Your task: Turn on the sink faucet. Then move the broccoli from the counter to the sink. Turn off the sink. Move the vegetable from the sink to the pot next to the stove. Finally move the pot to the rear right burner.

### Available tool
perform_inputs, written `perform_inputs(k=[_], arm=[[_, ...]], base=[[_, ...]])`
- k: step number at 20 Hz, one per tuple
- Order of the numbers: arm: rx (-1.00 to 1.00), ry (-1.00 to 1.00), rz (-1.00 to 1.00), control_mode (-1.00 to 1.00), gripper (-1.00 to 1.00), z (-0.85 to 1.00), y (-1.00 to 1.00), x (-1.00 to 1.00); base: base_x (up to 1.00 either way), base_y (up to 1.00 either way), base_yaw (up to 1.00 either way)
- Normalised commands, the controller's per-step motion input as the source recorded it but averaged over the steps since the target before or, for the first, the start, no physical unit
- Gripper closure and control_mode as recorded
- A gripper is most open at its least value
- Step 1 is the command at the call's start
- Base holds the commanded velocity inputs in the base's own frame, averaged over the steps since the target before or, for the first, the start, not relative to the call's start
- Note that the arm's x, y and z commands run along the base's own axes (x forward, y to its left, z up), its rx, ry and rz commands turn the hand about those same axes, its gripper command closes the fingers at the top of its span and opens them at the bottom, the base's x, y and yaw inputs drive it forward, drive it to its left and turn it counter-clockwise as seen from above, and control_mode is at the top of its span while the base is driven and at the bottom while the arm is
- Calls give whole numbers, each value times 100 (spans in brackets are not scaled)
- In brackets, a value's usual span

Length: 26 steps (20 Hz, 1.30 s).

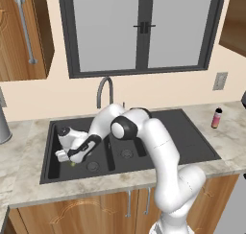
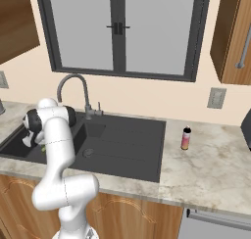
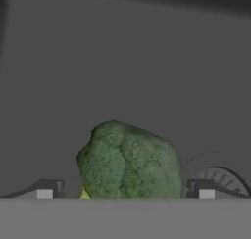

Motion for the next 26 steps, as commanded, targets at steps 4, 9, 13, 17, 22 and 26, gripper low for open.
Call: perform_inputs(k=[4,9,13,17,22,26], arm=[[0,5,-18,-100,-100,0,-5,-2],[-1,6,-18,-100,-100,-4,-5,0],[-2,3,-10,-100,-100,-11,-6,0],[-2,0,-1,-100,-100,-16,-3,0],[-3,0,0,-100,-100,-17,0,0],[-4,0,0,-100,-100,-21,0,0]], base=[[0,0,0],[0,0,0],[0,0,0],[0,0,0],[0,0,0],[0,0,0]])
